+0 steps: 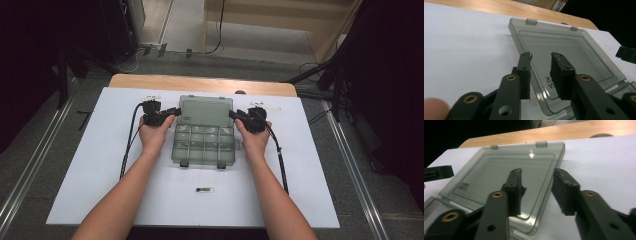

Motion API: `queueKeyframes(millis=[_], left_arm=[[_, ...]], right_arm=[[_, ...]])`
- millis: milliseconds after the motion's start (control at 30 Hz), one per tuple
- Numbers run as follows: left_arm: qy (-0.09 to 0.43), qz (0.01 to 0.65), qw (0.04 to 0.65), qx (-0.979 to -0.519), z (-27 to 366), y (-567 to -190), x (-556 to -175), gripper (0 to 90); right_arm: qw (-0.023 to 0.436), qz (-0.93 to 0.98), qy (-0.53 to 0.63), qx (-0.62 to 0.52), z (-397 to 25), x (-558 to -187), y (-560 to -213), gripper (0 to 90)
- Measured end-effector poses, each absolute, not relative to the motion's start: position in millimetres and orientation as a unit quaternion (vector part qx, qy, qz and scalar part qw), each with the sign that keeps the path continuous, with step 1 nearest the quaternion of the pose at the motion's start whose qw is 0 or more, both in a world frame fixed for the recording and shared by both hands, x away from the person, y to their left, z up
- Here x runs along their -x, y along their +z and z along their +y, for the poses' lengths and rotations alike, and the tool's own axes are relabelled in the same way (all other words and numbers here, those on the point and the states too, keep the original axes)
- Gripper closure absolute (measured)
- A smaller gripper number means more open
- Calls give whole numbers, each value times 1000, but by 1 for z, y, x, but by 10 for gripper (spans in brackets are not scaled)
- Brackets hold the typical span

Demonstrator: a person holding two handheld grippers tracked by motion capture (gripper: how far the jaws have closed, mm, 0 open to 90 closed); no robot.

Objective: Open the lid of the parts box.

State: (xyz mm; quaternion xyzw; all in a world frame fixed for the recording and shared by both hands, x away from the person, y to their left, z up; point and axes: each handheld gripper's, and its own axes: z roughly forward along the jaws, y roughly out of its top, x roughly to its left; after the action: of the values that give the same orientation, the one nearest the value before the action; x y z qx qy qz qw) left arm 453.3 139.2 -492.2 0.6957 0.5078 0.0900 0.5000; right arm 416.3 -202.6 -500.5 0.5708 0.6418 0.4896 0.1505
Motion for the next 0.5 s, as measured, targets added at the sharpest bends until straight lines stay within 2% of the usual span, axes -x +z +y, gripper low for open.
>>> queueKeyframes(millis=[100, 300, 500], left_arm=[[101, 495, 509, -696, 141, -489, -447, 544], [110, 464, 535, -698, 145, -479, -434, 383], [124, 436, 553, -698, 151, -468, -414, 175]], right_arm=[[166, 654, 487, -555, -202, -410, -496, 438], [190, 674, 480, -528, -201, -397, -488, 139], [190, 681, 490, -510, -204, -381, -483, 37]])
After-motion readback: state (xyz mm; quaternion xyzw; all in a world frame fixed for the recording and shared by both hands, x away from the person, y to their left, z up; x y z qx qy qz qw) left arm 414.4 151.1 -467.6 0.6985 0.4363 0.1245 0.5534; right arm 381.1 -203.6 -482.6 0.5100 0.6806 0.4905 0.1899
